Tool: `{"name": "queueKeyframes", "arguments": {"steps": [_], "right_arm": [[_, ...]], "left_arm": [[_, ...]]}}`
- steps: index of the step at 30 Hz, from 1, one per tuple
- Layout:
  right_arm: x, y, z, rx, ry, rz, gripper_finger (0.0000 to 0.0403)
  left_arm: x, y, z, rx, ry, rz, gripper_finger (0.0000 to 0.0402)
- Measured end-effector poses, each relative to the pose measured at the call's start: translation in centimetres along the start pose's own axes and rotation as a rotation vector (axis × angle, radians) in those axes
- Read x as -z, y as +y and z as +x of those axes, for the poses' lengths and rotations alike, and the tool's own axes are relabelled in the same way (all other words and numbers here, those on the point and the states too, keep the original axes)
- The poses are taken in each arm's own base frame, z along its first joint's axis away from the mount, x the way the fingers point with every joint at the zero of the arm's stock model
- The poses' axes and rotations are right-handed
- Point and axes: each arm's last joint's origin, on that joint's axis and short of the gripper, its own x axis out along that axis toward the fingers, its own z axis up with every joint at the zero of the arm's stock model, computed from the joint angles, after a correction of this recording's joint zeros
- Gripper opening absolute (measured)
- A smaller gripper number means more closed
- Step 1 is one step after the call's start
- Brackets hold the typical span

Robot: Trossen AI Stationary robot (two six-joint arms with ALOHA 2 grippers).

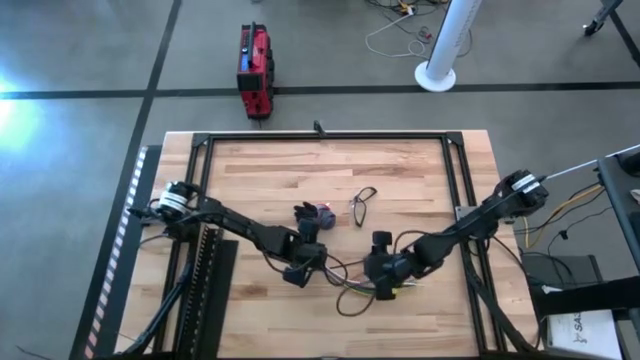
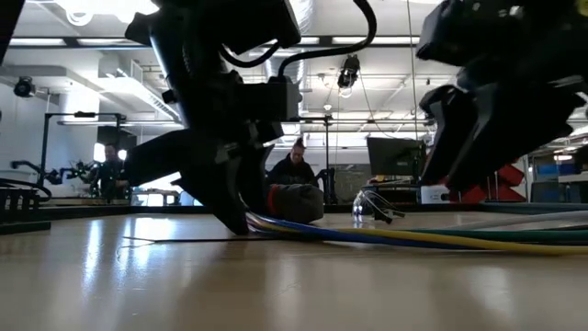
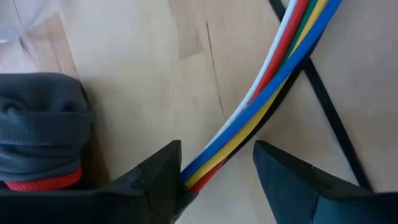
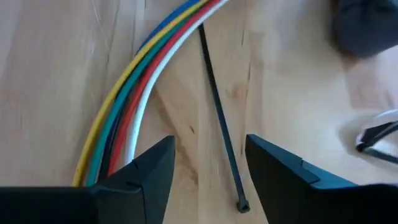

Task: Ziptie cables
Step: Wrap the cable wires together using a black zip tie

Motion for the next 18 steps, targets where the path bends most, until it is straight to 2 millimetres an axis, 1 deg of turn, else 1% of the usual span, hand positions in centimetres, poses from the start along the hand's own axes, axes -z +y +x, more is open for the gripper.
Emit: {"name": "queueKeyframes", "arguments": {"steps": [4,8,13,18], "right_arm": [[0.5,-1.1,1.2,-0.045,0.072,0.013,0.0162],[1.2,-1.6,2.6,-0.043,0.13,0.007,0.014],[1.2,-1.9,3.5,-0.052,0.153,0.011,0.011],[1.3,-1.9,3.5,-0.084,0.164,0.009,0.0072]], "left_arm": [[0.0,0.0,0.1,0.0,0.003,0.002,0.0174],[0.0,0.0,0.0,-0.001,-0.004,0.046,0.0145],[0.0,0.0,0.0,-0.007,-0.006,0.136,0.0091],[0.1,0.2,0.1,-0.084,0.017,0.276,0.0028]]}}
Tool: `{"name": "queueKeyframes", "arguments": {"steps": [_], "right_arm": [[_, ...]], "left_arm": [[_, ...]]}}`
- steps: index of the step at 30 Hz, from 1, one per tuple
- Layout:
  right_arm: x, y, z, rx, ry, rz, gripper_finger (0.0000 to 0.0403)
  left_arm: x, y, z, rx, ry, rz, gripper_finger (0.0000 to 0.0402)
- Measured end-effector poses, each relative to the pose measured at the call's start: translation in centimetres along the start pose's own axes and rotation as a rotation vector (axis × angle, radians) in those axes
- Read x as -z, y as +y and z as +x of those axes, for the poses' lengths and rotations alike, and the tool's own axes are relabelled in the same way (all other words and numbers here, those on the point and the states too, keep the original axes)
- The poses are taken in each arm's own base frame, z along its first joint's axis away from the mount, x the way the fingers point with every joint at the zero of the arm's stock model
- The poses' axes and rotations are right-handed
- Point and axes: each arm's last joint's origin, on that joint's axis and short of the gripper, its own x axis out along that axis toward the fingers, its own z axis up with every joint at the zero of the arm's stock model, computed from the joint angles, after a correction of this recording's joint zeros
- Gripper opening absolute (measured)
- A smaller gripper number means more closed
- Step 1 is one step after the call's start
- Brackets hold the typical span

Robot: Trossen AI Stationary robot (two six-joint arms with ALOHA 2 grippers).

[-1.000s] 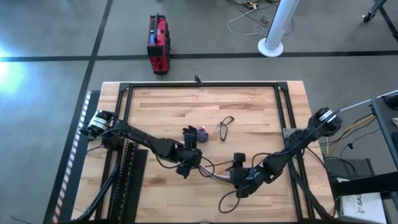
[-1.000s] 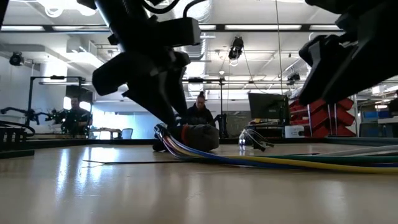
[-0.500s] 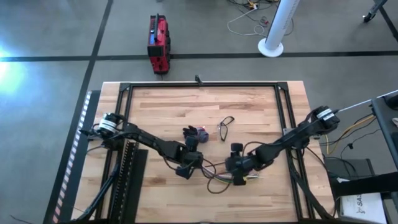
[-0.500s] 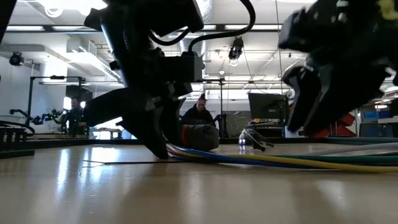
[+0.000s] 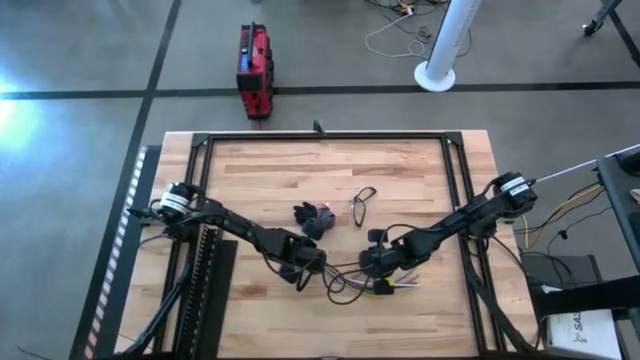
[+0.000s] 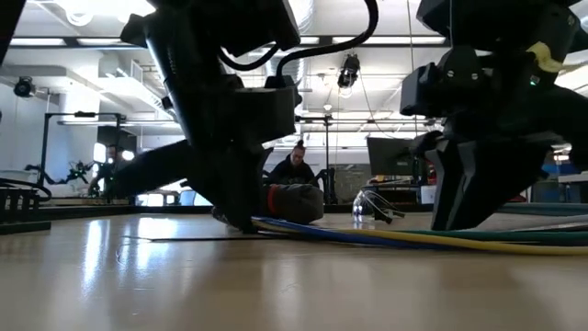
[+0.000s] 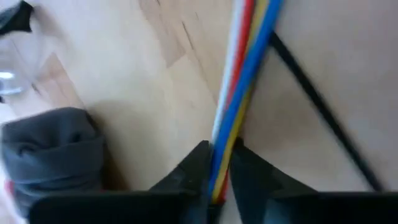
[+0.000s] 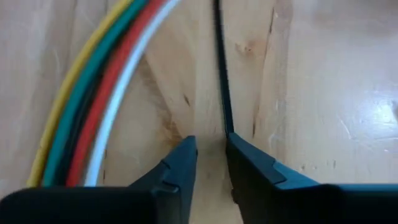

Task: Ziptie cables
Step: Wrap the cable wires together using a black zip tie

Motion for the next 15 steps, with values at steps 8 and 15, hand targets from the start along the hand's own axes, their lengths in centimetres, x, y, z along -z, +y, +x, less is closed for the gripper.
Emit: {"name": "queueKeyframes", "arguments": {"steps": [8,15], "right_arm": [[-0.3,0.0,-0.4,-0.005,-0.006,0.001,0.0013],[-1.2,0.2,-3.3,-0.024,-0.081,-0.022,0.0018]], "left_arm": [[-0.5,0.7,-0.4,-0.06,-0.004,0.079,0.0019],[-1.1,1.1,-0.9,-0.074,-0.027,0.07,0.0013]]}}
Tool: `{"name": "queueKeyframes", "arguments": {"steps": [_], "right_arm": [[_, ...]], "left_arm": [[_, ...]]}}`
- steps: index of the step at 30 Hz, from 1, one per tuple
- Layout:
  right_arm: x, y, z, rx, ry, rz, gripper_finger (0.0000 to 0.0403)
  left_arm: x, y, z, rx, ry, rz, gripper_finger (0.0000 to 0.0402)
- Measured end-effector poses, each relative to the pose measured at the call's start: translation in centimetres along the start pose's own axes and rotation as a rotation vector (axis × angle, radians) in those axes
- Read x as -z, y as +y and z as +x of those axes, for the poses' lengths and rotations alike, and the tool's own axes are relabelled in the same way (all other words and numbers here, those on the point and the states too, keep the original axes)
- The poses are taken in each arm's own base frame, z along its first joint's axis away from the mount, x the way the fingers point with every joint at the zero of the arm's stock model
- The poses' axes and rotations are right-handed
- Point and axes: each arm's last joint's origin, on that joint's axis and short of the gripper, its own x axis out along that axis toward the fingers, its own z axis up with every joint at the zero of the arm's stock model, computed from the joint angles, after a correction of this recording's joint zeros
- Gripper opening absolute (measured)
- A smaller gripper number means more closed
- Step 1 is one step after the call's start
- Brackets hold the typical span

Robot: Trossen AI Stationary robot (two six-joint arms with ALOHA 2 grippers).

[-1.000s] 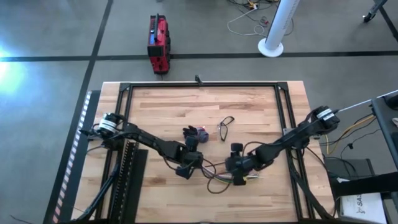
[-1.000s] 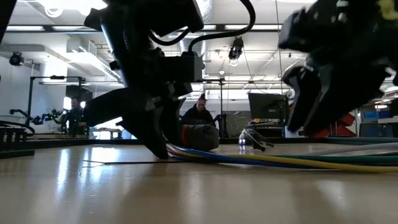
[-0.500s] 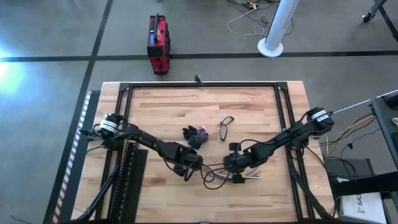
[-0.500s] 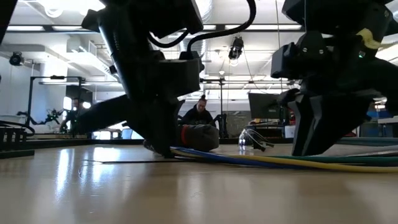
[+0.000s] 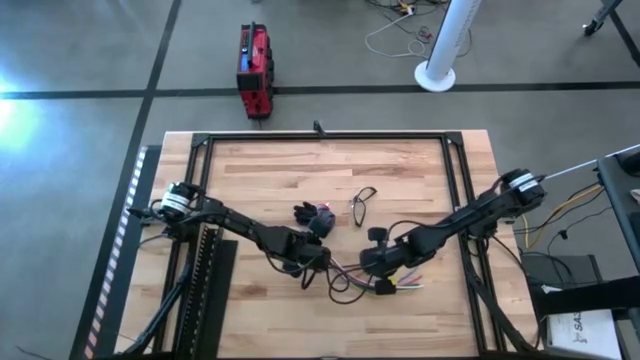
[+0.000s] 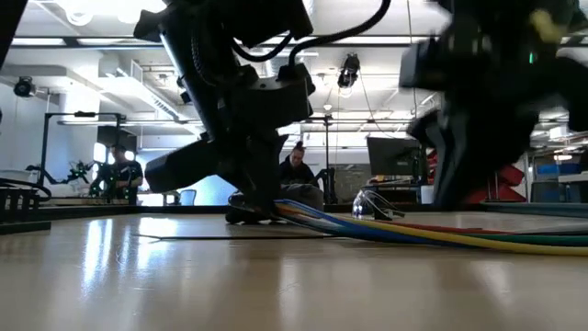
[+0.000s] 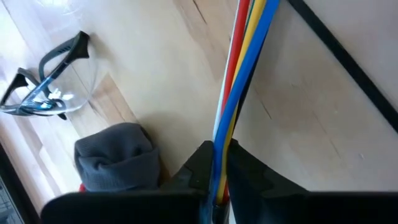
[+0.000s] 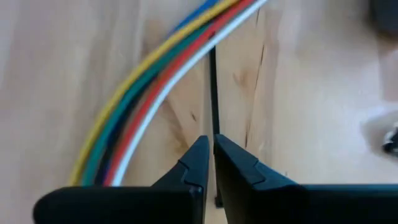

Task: Ziptie cables
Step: Wrap the cable wires together using a black zip tie

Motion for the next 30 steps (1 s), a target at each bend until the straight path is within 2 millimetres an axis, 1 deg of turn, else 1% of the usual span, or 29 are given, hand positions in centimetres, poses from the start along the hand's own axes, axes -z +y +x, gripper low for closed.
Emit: {"name": "queueKeyframes", "arguments": {"steps": [4,6,10,14,19,26,30], "right_arm": [[0.7,-0.2,-0.4,0.017,0.063,0.001,0.0047],[0.7,-0.2,-0.3,0.017,0.061,0.003,0.0064],[1.4,-0.3,0.8,0.027,0.106,0.001,0.0089],[1.8,-0.5,1.8,0.032,0.138,0.02,0.0095],[2.0,-0.7,2.8,0.025,0.173,0.025,0.0073],[2.1,-0.8,2.9,0.012,0.184,-0.008,0.001],[2.1,-0.8,2.9,0.012,0.187,-0.04,0.0007]], "left_arm": [[0.0,0.0,0.0,-0.002,0.0,0.0,0.0013],[0.0,0.0,0.0,-0.003,0.0,0.005,0.0014],[0.0,0.1,0.0,-0.007,-0.004,0.017,0.0014],[0.0,0.2,0.0,-0.011,-0.007,0.007,0.0015],[0.1,0.4,0.1,-0.012,-0.006,0.002,0.0023],[0.8,1.6,0.7,-0.02,0.012,-0.031,0.0026],[1.5,2.6,1.2,-0.024,0.033,-0.058,0.0027]]}}
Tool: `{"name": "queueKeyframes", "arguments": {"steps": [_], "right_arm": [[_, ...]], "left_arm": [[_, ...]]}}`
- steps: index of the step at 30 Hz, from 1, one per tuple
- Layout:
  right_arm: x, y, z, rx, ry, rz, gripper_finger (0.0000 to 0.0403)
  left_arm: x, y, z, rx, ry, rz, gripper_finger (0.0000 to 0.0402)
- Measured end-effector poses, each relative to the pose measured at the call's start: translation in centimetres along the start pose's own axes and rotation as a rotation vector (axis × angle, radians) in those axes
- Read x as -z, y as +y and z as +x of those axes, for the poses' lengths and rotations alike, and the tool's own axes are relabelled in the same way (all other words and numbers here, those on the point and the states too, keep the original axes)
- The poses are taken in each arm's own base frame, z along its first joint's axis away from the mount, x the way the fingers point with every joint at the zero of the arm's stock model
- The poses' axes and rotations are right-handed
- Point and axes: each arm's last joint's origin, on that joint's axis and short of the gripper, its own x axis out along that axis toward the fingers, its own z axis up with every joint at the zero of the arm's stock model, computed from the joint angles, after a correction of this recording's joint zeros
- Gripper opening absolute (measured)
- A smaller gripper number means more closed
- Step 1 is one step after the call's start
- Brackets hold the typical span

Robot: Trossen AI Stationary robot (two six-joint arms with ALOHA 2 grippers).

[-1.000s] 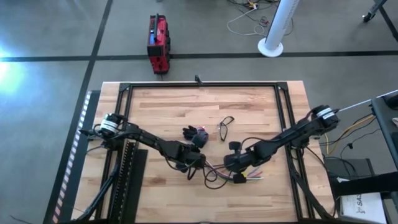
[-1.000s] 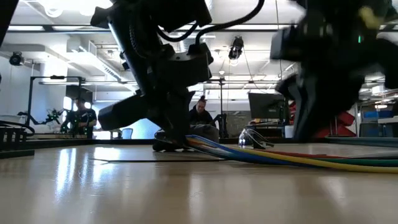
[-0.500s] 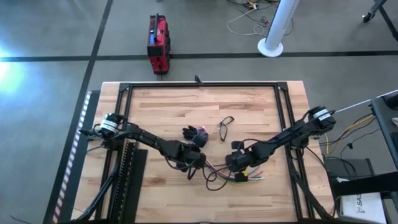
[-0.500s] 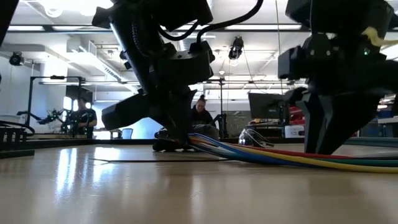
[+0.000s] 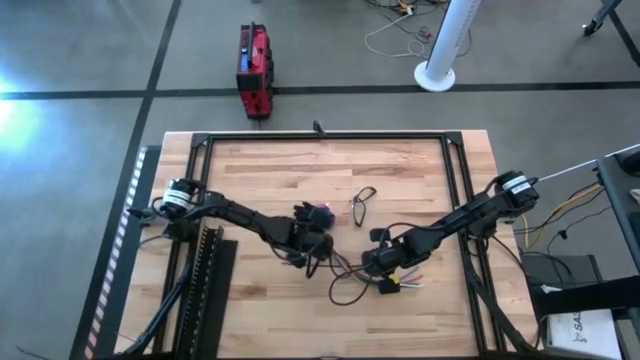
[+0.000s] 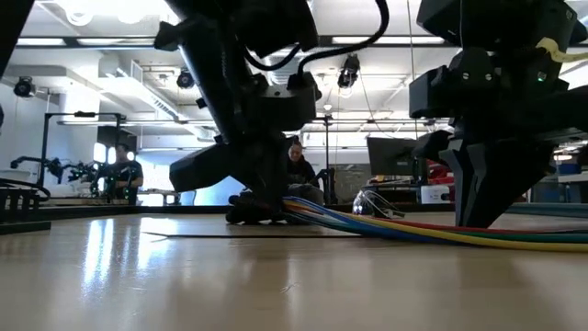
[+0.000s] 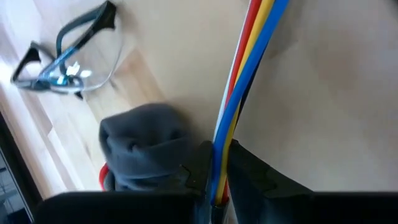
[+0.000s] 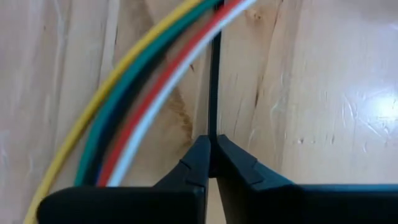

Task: Ziptie cables
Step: Wrap the cable wires together using a black zip tie

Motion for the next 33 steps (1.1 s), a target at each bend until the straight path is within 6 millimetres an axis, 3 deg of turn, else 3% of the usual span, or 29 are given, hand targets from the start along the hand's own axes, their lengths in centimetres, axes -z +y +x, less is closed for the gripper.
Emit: {"name": "queueKeyframes", "arguments": {"steps": [7,12,17,25,33], "right_arm": [[0.5,-0.3,-0.5,0.026,0.044,-0.087,0.0002],[1.0,-0.4,-1.0,0.029,0.089,-0.148,0.0002],[1.3,-0.4,-1.1,0.01,0.12,-0.172,0.0002],[1.1,0.0,-1.1,0.007,0.086,-0.189,0.0002],[0.2,0.7,-1.4,0.0,0.038,-0.167,0.0002]], "left_arm": [[1.1,0.9,0.6,0.027,0.049,0.016,0.0027],[2.4,0.4,0.5,0.097,0.172,0.147,0.0027],[4.0,1.0,0.7,0.127,0.278,0.164,0.0027],[5.3,2.6,1.8,0.113,0.291,0.098,0.0027],[4.9,3.7,2.3,0.05,0.227,0.048,0.0027]]}}
